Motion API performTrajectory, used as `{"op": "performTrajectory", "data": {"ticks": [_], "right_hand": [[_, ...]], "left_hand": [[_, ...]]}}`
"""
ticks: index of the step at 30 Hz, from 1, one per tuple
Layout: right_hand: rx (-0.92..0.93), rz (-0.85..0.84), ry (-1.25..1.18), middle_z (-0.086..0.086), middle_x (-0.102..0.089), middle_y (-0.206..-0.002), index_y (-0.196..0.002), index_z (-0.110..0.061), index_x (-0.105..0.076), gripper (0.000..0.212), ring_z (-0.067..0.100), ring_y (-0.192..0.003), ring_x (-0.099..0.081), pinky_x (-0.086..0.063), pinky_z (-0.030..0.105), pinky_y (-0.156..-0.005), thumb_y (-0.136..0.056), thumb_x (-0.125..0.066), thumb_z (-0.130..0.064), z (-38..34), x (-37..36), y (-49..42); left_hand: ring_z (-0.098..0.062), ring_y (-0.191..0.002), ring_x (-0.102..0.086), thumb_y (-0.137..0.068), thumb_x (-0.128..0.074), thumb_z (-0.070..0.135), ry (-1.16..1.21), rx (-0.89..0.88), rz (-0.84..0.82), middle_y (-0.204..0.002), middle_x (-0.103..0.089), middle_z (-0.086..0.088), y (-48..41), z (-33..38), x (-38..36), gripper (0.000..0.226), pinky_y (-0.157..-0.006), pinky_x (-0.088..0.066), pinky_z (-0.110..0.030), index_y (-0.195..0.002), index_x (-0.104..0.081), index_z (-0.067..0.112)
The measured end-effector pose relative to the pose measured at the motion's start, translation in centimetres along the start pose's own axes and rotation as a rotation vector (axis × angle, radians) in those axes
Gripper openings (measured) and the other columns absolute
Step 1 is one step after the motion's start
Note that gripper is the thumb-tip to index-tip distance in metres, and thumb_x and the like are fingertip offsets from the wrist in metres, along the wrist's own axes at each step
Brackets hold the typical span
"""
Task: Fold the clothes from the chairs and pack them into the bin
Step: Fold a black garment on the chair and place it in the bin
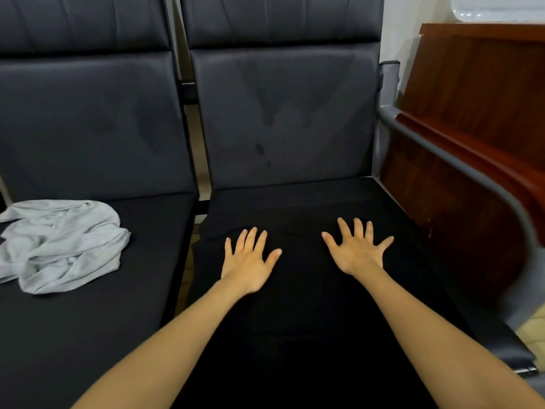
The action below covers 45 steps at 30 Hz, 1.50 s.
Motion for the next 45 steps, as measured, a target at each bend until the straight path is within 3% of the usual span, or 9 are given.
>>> {"op": "performTrajectory", "data": {"ticks": [14, 17, 20, 23, 27, 34, 37, 42, 45], "right_hand": [[0.164, 0.084, -0.221, -0.002, -0.014, -0.160, -0.152, -0.026, -0.019, 0.072, 0.020, -0.148, -0.006, 0.003, 0.056, -0.115, -0.093, -0.029, -0.066, -1.7, 2.1, -11.8], [0.336, 0.270, -0.611, 0.001, -0.040, -0.148, -0.145, -0.020, -0.036, 0.054, 0.019, -0.138, -0.034, -0.024, 0.043, -0.116, -0.097, -0.051, -0.039, -2.0, 4.6, -10.7], [0.481, 0.454, -0.417, 0.003, -0.062, -0.116, -0.120, -0.015, -0.061, 0.026, 0.024, -0.112, -0.055, -0.042, 0.035, -0.094, -0.095, -0.055, -0.022, -3.0, 6.2, -6.6], [0.464, 0.323, -0.245, 0.002, -0.057, -0.121, -0.120, -0.017, -0.060, 0.029, 0.023, -0.115, -0.050, -0.039, 0.036, -0.094, -0.095, -0.054, -0.031, -3.0, 5.0, -2.3], [0.361, 0.226, -0.090, 0.001, -0.048, -0.131, -0.132, -0.020, -0.049, 0.040, 0.021, -0.122, -0.044, -0.039, 0.035, -0.098, -0.097, -0.049, -0.039, -0.4, 3.8, 3.1], [0.230, 0.136, 0.047, -0.002, -0.031, -0.149, -0.146, -0.028, -0.033, 0.050, 0.025, -0.135, -0.030, -0.029, 0.039, -0.107, -0.101, -0.028, -0.048, 1.3, 1.7, 4.7], [0.184, 0.078, -0.006, 0.000, -0.027, -0.153, -0.148, -0.026, -0.031, 0.059, 0.028, -0.139, -0.024, -0.025, 0.043, -0.110, -0.098, -0.025, -0.058, 0.8, 2.0, 0.6], [0.229, -0.068, 0.009, 0.002, -0.012, -0.160, -0.153, -0.024, -0.016, 0.070, 0.030, -0.146, -0.010, -0.015, 0.044, -0.117, -0.096, -0.023, -0.064, -0.8, 1.7, -6.2], [0.253, 0.034, -0.110, 0.005, -0.018, -0.159, -0.153, -0.019, -0.018, 0.062, 0.027, -0.146, -0.014, -0.017, 0.045, -0.118, -0.100, -0.032, -0.049, -1.2, 2.8, -7.8]], "left_hand": [[-0.020, -0.148, -0.001, -0.097, -0.018, 0.061, 0.008, -0.050, 0.093, -0.161, -0.008, 0.002, -14.6, -0.5, 2.5, 0.067, -0.120, -0.002, -0.047, -0.153, -0.014, 0.024], [-0.028, -0.146, -0.011, -0.101, -0.021, 0.053, -0.206, -0.031, 0.190, -0.160, -0.007, -0.007, -14.8, 0.4, 3.5, 0.062, -0.116, -0.013, -0.049, -0.153, -0.015, 0.020], [-0.027, -0.129, -0.036, -0.102, -0.035, 0.040, -0.243, -0.125, 0.433, -0.149, -0.026, -0.013, -11.2, 3.2, 5.7, 0.055, -0.104, -0.033, -0.038, -0.148, -0.021, 0.014], [-0.022, -0.109, -0.049, -0.101, -0.040, 0.038, -0.078, -0.189, 0.452, -0.127, -0.043, -0.008, -5.5, 4.3, 6.1, 0.042, -0.088, -0.040, -0.031, -0.134, -0.039, 0.013], [-0.017, -0.107, -0.051, -0.100, -0.038, 0.042, -0.028, -0.230, 0.250, -0.116, -0.051, 0.002, 1.5, 2.7, 4.4, 0.034, -0.084, -0.039, -0.027, -0.122, -0.050, 0.019], [-0.021, -0.141, -0.020, -0.100, -0.021, 0.051, -0.124, -0.152, 0.104, -0.153, -0.022, -0.002, 3.8, 0.0, 0.7, 0.059, -0.116, -0.019, -0.038, -0.151, -0.021, 0.021], [-0.023, -0.145, -0.012, -0.101, -0.020, 0.049, -0.038, -0.130, 0.139, -0.157, -0.017, -0.003, 0.1, -0.5, 0.5, 0.058, -0.120, -0.010, -0.042, -0.151, -0.019, 0.020], [-0.028, -0.137, -0.030, -0.103, -0.028, 0.041, -0.140, -0.090, 0.244, -0.149, -0.033, -0.008, -6.7, -1.1, 2.2, 0.050, -0.111, -0.026, -0.042, -0.146, -0.031, 0.014], [-0.031, -0.122, -0.041, -0.101, -0.042, 0.028, -0.141, -0.095, 0.347, -0.137, -0.040, -0.013, -7.7, 0.3, 4.4, 0.042, -0.097, -0.035, -0.040, -0.140, -0.037, 0.011]]}}
Point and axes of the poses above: each hand's wrist, its own y-axis away from the middle knuckle, its own x-axis out of the back of the hand, z = x × y, the point moved 7 cm from there along -y, towards the middle knuckle
